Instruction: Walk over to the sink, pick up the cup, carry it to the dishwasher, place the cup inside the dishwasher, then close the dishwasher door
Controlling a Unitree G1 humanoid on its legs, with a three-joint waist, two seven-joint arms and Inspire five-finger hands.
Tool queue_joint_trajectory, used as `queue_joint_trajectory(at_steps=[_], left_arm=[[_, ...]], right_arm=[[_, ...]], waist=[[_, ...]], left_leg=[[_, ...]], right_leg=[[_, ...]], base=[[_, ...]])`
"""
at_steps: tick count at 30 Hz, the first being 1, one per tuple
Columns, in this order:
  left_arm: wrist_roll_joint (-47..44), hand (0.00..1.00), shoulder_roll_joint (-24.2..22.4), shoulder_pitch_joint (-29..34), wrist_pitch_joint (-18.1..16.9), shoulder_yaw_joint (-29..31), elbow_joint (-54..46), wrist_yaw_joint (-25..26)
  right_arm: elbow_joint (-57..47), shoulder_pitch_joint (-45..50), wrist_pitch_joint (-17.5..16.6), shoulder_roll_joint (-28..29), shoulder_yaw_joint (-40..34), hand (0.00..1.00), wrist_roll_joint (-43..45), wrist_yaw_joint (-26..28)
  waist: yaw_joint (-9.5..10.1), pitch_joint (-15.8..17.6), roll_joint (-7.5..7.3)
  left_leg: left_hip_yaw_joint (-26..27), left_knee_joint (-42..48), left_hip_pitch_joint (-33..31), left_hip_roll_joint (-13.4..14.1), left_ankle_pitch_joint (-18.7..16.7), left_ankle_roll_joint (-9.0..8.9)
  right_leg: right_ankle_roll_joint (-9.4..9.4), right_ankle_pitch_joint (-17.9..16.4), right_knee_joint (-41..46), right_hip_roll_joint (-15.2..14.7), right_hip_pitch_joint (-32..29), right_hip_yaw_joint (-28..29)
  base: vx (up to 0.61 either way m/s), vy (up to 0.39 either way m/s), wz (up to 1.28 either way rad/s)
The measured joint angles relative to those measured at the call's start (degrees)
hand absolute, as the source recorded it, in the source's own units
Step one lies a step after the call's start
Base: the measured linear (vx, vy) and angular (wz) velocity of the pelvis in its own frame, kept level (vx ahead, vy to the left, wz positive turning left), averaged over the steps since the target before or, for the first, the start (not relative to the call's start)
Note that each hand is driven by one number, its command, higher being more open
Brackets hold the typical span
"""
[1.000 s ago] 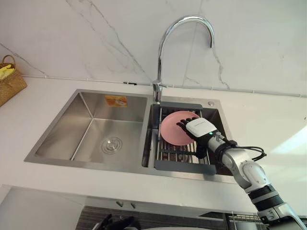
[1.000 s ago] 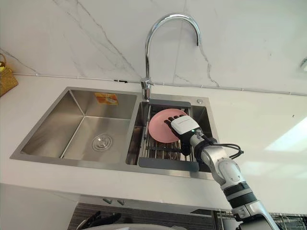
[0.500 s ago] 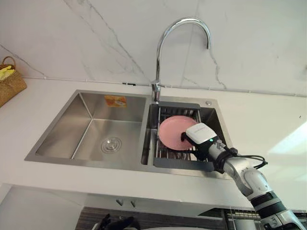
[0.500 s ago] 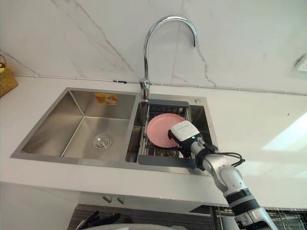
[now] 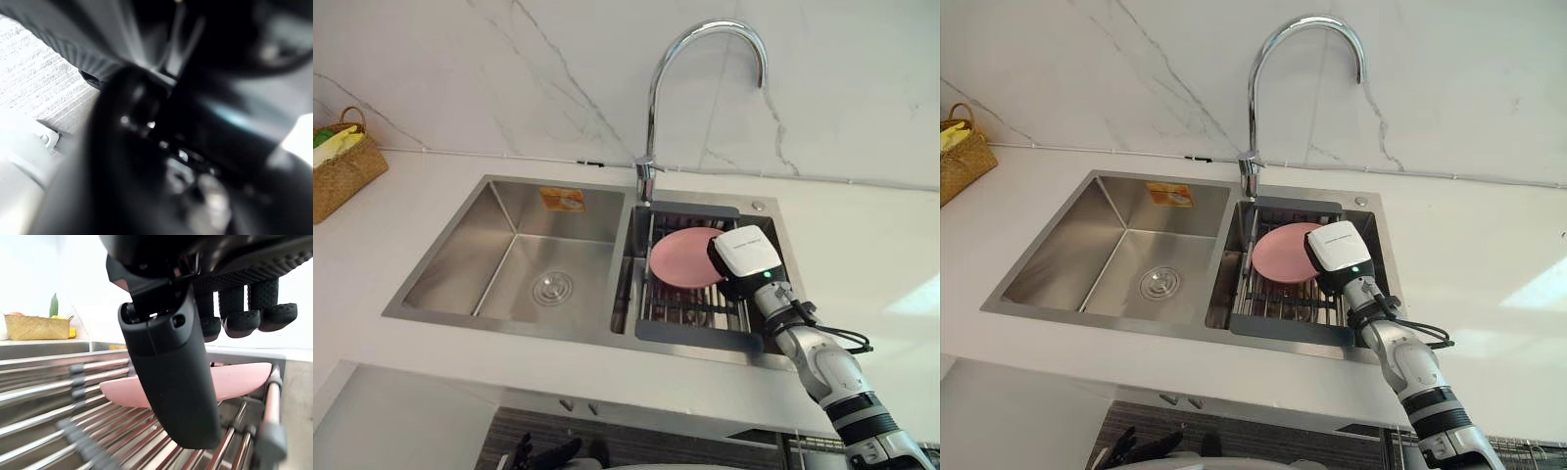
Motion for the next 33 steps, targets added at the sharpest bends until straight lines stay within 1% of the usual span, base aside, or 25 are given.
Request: queue_joint_trajectory(at_steps=[9, 14, 18, 23, 25, 27, 30, 33], left_arm=[[-0.01, 1.00, -0.05, 0.65, -0.80, 0.04, 0.04, 0.25], [-0.01, 1.00, -0.05, 0.80, -1.30, 0.05, 0.13, 0.53], [-0.01, 1.00, -0.05, 0.80, -1.30, 0.13, 0.14, 0.57], [0.00, 1.00, -0.05, 0.81, -1.37, 0.14, 0.14, 0.55], [0.00, 1.00, -0.05, 0.81, -1.37, 0.14, 0.14, 0.54], [0.00, 1.00, -0.04, 0.82, -1.37, 0.15, 0.17, 0.50], [-0.02, 1.00, -0.04, 0.81, -1.36, 0.15, 0.20, 0.44], [-0.02, 1.00, -0.04, 0.81, -1.36, 0.16, 0.22, 0.42]], right_arm=[[-0.40, -0.12, 1.46, 1.46, -2.56, 0.00, 4.46, -2.41], [-0.62, -0.12, 0.94, 1.46, -2.71, 0.00, 8.50, -2.60], [-1.18, -0.11, -1.18, 1.47, -4.87, 0.00, 10.85, -2.14], [-2.64, -0.10, -3.06, 1.44, -7.28, 0.00, 11.15, -0.63], [-2.73, -0.10, -3.83, 1.44, -7.31, 0.00, 11.17, 0.34], [-2.83, -0.09, -5.65, 1.40, -7.31, 0.00, 11.13, 2.11], [-3.28, 0.15, -7.42, 1.40, -7.29, 0.00, 11.13, 4.37], [-3.85, 0.35, -8.02, 1.38, -7.25, 0.00, 11.14, 6.39]], waist=[[-0.04, -0.04, 0.05], [-0.15, -0.06, 0.09], [-0.15, -0.06, 0.09], [-0.18, -0.06, 0.09], [-0.22, -0.06, 0.09], [-0.28, -0.08, 0.09], [-0.23, -0.10, 0.10], [-0.24, -0.11, 0.10]], left_leg=[[0.14, -0.04, 0.73, 0.04, -0.04, -0.05], [0.16, -0.05, 0.73, 0.09, -0.14, -0.21], [0.16, -0.03, 0.71, 0.07, -0.05, -0.04], [0.26, -0.01, 0.72, 0.03, -0.16, -0.06], [0.30, -0.01, 0.73, 0.04, -0.18, -0.06], [0.30, -0.02, 0.74, 0.04, -0.18, -0.06], [0.29, -0.02, 0.74, 0.03, -0.17, -0.06], [0.22, -0.02, 0.73, -0.03, -0.17, -0.05]], right_leg=[[0.00, -0.01, 0.34, -0.13, 0.35, 0.39], [-0.01, 0.00, 0.32, -0.31, 0.32, 0.46], [-0.01, 0.02, 0.21, -0.29, 0.32, 0.48], [0.00, 0.02, 0.07, -0.08, 0.32, 0.58], [0.00, 0.02, 0.06, -0.08, 0.31, 0.63], [0.00, 0.02, 0.08, -0.08, 0.32, 0.66], [0.00, 0.01, 0.09, -0.11, 0.32, 0.63], [0.01, 0.01, 0.09, -0.16, 0.33, 0.56]], base=[[-0.03, 0.008, -0.01], [-0.02, 0.009, 0.00], [0.00, 0.000, 0.00], [0.00, 0.000, 0.00], [0.00, 0.000, 0.00], [0.00, 0.000, 0.00], [0.00, 0.000, 0.00], [0.00, 0.000, 0.00]])
